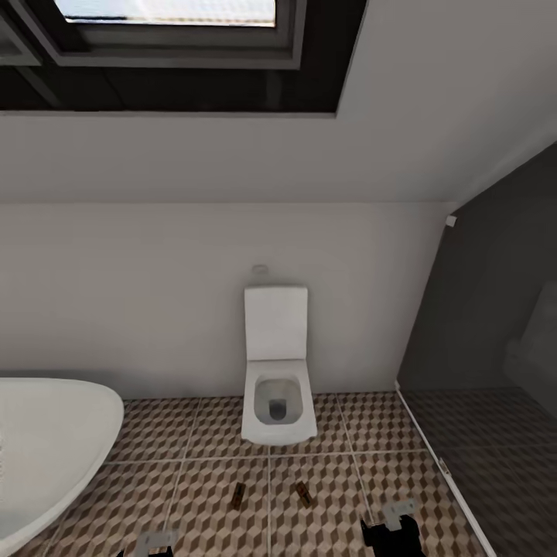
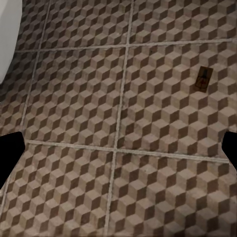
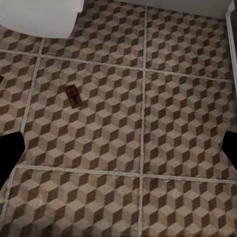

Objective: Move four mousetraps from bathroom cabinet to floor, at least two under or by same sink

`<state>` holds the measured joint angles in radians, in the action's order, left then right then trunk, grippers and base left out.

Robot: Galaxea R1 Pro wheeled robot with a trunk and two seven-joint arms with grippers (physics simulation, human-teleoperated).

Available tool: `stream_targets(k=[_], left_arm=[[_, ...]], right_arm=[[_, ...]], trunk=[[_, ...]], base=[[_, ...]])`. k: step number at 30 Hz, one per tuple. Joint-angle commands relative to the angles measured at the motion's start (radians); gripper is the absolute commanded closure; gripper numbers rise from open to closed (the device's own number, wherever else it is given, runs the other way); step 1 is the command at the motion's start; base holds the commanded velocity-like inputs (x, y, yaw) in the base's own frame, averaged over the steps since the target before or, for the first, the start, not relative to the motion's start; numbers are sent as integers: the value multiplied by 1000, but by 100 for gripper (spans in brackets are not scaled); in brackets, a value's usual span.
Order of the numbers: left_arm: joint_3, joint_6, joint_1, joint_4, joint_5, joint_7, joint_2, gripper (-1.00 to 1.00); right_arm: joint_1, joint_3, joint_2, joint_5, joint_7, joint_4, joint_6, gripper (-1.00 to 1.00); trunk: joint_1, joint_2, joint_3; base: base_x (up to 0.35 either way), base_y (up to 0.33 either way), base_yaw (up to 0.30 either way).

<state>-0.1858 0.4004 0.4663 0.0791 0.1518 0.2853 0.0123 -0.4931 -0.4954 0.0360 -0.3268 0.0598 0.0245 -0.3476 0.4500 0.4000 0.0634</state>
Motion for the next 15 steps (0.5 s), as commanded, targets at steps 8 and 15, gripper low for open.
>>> stream_targets(k=[8,15], left_arm=[[0,0,0,0,0,0,0,-100],[0,0,0,0,0,1,0,-100]], right_arm=[[0,0,0,0,0,0,0,-100],[0,0,0,0,0,0,-1,-100]], trunk=[[0,0,0],[0,0,0]], base=[[-273,0,0],[-144,0,0]])
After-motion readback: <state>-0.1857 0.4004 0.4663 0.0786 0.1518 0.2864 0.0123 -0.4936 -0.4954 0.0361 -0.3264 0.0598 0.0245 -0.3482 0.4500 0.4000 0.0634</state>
